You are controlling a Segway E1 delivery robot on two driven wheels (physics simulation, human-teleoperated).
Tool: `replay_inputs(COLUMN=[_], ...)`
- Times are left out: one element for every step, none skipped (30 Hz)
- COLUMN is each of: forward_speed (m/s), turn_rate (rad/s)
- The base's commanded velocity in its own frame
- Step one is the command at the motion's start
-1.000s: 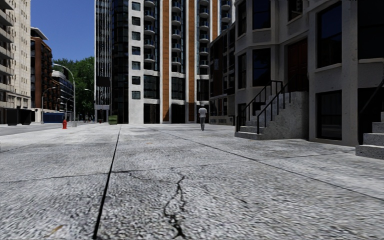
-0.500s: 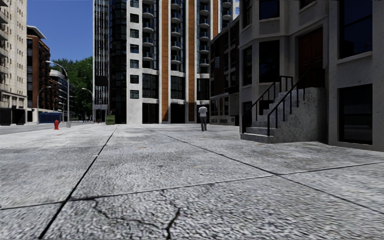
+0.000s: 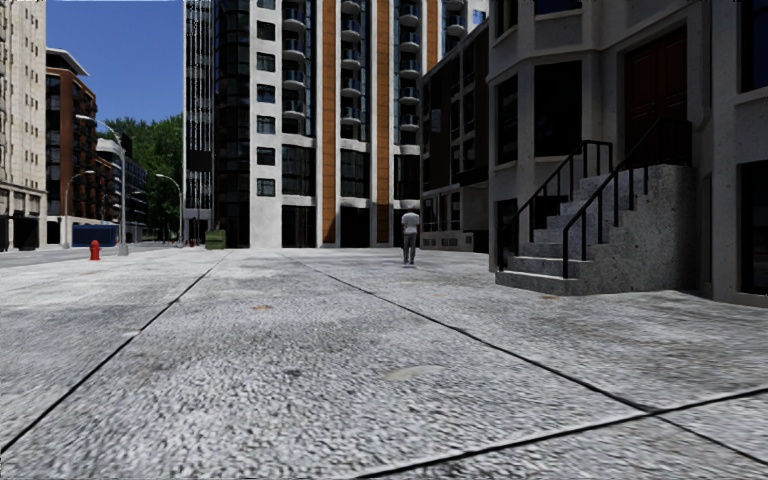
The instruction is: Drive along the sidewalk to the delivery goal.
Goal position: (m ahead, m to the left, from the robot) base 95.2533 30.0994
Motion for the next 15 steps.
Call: replay_inputs(forward_speed=[2.0,2.0,2.0,2.0,2.0,2.0,2.0,2.0,2.0,2.0,2.0,2.0,2.0,2.0,2.0], turn_rate=[0.0,0.0,0.0,0.0,0.0,0.0,0.0,0.0,0.0,0.0,0.0,0.0,0.0,0.0,0.0])
